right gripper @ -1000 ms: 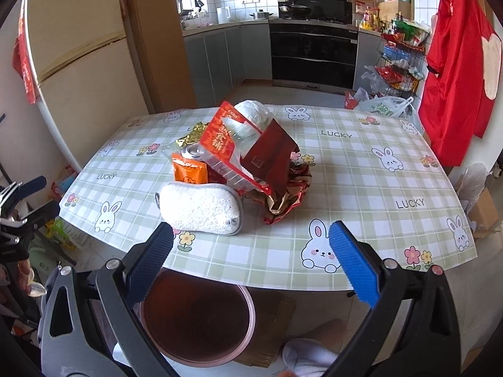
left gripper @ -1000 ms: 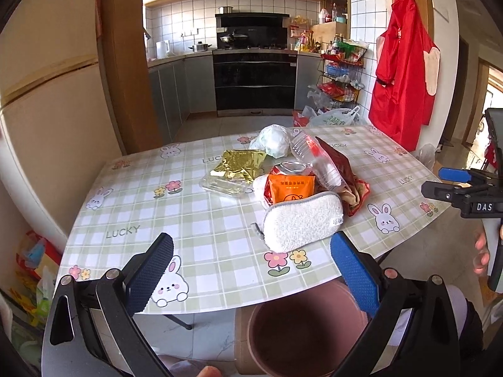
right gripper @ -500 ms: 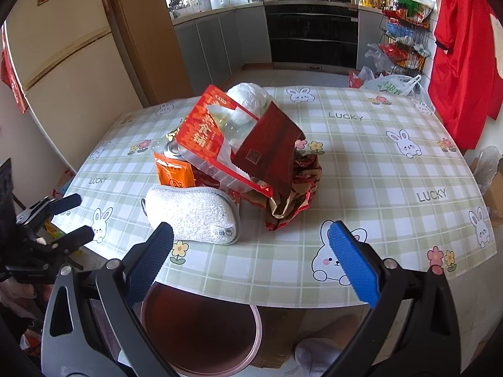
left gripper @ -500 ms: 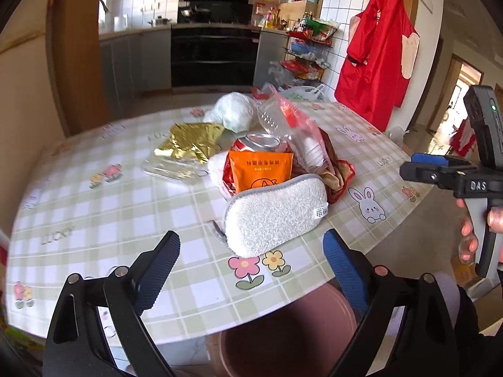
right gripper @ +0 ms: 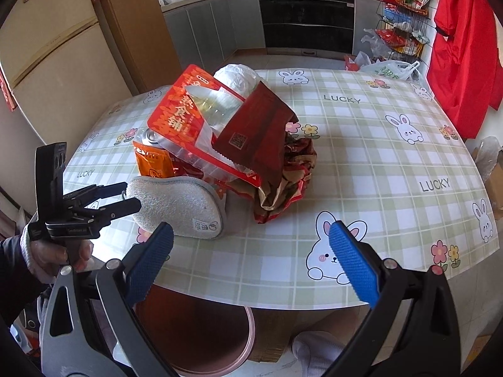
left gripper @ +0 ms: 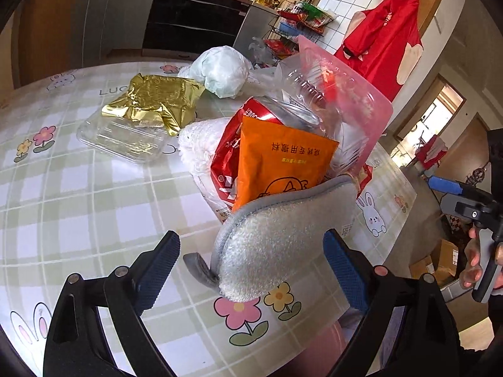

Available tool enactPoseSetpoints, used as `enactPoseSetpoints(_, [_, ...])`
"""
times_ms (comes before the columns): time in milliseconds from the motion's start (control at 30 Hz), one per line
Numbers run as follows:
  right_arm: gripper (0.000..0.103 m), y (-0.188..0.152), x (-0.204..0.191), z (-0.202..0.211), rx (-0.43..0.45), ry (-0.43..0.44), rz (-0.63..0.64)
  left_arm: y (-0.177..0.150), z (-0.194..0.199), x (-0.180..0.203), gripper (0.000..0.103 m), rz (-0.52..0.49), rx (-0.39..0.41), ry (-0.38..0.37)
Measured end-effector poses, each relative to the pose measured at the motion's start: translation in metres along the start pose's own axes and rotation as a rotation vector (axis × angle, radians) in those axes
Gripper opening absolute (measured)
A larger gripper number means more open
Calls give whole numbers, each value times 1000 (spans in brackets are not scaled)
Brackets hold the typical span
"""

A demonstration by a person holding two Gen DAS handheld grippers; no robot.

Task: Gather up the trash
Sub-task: 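Move the left tool to the white sponge and close on it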

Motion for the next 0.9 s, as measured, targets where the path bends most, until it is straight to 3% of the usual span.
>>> enactPoseSetpoints(267, [98, 1, -5, -1, -1, 7, 10, -10, -11, 20, 89, -74, -49, 6])
enactPoseSetpoints(367, [98, 0, -5, 0, -1, 13, -5, -14, -12, 23, 74, -91, -62, 32])
enactPoseSetpoints(433, [98, -1, -5, 1, 0, 13, -3, -17, -12, 26, 71, -106, -76, 35])
enactPoseSetpoints(567, [98, -3, -5, 2, -3, 12, -4, -29, -13, 34, 71, -155, -107, 34])
enactPoseSetpoints(733, [98, -10, -5, -2, -26, 3, -8, -36, -19, 37, 71, -117, -134, 10])
enactPoseSetpoints(900, [98, -19, 3, -7, -52, -6, -34, -39, -20, 45, 72, -140, -145, 2])
Point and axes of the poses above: each gripper's, at about its wrist camera, not at the fingertips, and z roughly against the way its jaws point, x to its right, y to its top, the point moved 2 cm from there along -z, roughly the way its jaws point, and after that the axes turned 2 degrees about z, right-handed, at the moved point
